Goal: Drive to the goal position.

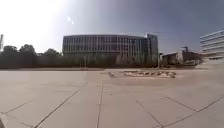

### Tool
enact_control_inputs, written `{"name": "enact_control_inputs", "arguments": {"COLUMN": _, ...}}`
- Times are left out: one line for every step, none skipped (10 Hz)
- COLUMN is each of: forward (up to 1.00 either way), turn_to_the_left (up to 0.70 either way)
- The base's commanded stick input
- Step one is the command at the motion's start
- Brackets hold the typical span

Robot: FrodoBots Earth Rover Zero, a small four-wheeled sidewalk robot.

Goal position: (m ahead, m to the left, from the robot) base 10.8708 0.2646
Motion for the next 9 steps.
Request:
{"name": "enact_control_inputs", "arguments": {"forward": 0.70, "turn_to_the_left": 0.00}}
{"name": "enact_control_inputs", "arguments": {"forward": 0.70, "turn_to_the_left": 0.00}}
{"name": "enact_control_inputs", "arguments": {"forward": 0.70, "turn_to_the_left": 0.00}}
{"name": "enact_control_inputs", "arguments": {"forward": 0.70, "turn_to_the_left": 0.00}}
{"name": "enact_control_inputs", "arguments": {"forward": 0.70, "turn_to_the_left": 0.00}}
{"name": "enact_control_inputs", "arguments": {"forward": 0.70, "turn_to_the_left": 0.00}}
{"name": "enact_control_inputs", "arguments": {"forward": 0.70, "turn_to_the_left": 0.00}}
{"name": "enact_control_inputs", "arguments": {"forward": 0.70, "turn_to_the_left": 0.00}}
{"name": "enact_control_inputs", "arguments": {"forward": 0.70, "turn_to_the_left": 0.00}}
